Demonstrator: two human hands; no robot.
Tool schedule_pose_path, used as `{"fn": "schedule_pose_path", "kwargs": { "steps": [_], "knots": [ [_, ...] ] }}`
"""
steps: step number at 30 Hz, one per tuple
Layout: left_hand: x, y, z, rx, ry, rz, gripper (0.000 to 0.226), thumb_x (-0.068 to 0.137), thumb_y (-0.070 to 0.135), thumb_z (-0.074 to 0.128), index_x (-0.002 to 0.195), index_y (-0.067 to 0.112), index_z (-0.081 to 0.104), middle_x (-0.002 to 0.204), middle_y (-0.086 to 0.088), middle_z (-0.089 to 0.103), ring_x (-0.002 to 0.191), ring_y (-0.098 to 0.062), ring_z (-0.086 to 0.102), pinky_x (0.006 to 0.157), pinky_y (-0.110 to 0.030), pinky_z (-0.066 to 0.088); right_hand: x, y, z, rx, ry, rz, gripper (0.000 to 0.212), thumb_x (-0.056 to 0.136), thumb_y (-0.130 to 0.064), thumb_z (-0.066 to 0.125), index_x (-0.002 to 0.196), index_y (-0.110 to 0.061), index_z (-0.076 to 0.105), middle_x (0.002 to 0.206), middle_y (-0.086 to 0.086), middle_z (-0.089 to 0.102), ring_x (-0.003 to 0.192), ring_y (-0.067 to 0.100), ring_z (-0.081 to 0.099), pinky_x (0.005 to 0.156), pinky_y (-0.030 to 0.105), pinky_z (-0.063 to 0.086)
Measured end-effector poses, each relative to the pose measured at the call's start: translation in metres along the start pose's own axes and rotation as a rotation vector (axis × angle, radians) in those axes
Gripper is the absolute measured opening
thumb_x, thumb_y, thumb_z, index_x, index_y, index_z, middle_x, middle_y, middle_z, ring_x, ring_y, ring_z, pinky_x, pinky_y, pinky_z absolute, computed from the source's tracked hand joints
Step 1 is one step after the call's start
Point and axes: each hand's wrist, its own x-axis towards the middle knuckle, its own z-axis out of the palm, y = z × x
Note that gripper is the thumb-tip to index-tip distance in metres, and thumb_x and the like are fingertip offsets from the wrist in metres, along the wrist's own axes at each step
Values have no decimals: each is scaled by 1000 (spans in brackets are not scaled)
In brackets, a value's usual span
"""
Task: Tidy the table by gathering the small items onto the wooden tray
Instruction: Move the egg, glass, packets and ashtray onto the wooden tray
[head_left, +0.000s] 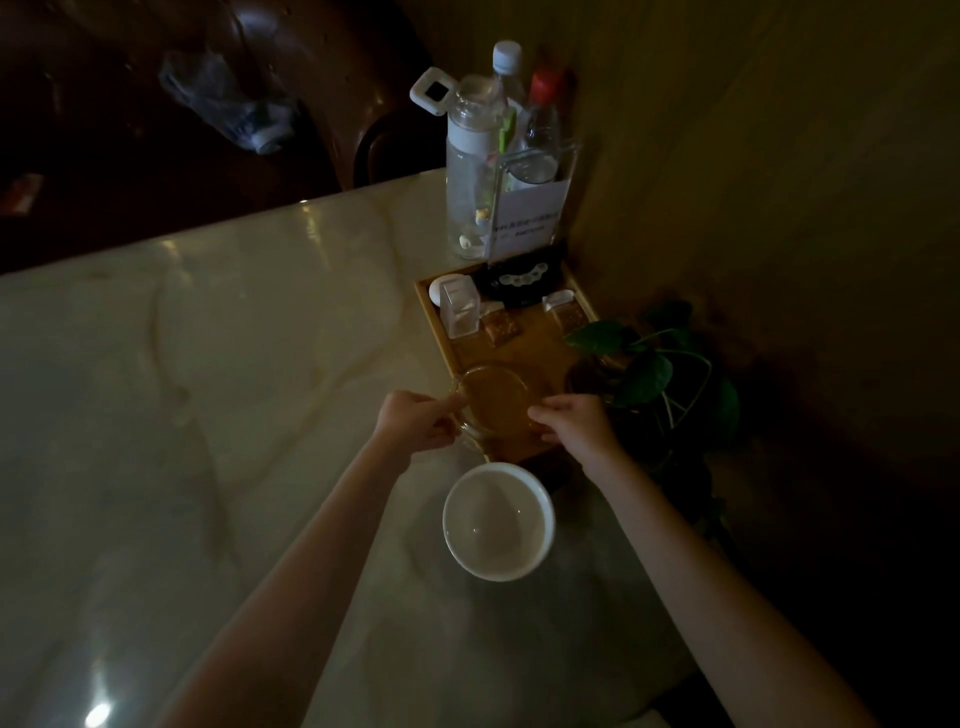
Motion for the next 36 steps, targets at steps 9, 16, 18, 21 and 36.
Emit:
{"fn": "schedule_pose_path", "kwargs": {
  "steps": [9,16,18,21,36],
  "knots": [
    [0,5,-2,-1,-16,34,32,63,17,81,84,-3,69,70,-14,68,55,-15,63,55,-23,57,3,-1,-1,51,-6,64,37,85,-7,59,121,-1,51,123,15,57,98,22,58,74,26,51],
    [-13,34,3,231,43,291,35,55,18,86,84,7,69,74,-5,69,67,-16,67,66,-27,56,4,-2,-6,188,-48,159,32,91,-5,48,123,0,49,115,19,62,91,22,64,66,25,53],
    [-20,42,7,366,55,407,38,56,20,85,89,9,69,77,0,67,74,-12,65,68,-22,51,1,-3,-8,248,-57,171,30,93,-9,44,122,0,48,114,18,63,95,23,64,70,27,53],
    [-30,50,12,614,27,618,48,63,20,81,107,10,65,91,-3,68,88,-15,63,78,-23,47,-2,-4,-14,282,-49,147,27,95,-11,42,120,-2,50,112,17,63,104,27,62,79,33,53],
    [-29,15,11,917,-97,1247,20,71,7,67,87,16,60,83,-6,70,65,-24,66,49,-31,54,-6,-2,-21,304,-1,202,30,86,-18,60,111,-3,57,100,12,64,71,15,62,60,25,50]
  ]
}}
